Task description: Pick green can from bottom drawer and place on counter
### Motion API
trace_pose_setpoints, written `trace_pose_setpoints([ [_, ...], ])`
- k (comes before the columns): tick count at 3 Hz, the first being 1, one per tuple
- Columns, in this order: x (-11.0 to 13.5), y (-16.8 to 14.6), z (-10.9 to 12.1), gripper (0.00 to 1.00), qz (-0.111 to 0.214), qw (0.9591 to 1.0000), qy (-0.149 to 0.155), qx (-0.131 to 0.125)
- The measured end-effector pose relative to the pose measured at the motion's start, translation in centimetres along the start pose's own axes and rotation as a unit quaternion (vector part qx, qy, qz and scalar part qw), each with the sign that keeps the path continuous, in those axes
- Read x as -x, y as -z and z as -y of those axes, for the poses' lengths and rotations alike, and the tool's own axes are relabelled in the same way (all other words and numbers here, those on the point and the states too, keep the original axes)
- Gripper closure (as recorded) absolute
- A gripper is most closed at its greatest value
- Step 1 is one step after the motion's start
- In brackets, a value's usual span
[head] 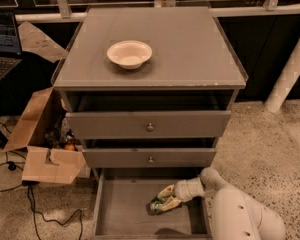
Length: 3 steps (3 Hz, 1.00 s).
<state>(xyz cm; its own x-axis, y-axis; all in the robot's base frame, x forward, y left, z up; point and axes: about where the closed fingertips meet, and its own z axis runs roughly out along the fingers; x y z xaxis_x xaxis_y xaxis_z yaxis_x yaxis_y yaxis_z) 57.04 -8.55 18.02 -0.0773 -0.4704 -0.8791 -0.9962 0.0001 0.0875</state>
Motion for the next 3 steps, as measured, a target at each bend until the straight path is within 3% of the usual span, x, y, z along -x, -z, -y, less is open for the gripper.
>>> trace_pose_setpoints([
  [1, 2.5, 0.2, -0.5, 1.00, 0.027, 0.9992, -0.004, 0.028],
  [2, 5.9, 1.5, -1.5, 1.00, 0.086, 0.9950, -0.002, 0.051],
  [3, 8.9, 4.6, -2.1, 1.00, 0.113, 0.9927, -0.004, 0.041],
])
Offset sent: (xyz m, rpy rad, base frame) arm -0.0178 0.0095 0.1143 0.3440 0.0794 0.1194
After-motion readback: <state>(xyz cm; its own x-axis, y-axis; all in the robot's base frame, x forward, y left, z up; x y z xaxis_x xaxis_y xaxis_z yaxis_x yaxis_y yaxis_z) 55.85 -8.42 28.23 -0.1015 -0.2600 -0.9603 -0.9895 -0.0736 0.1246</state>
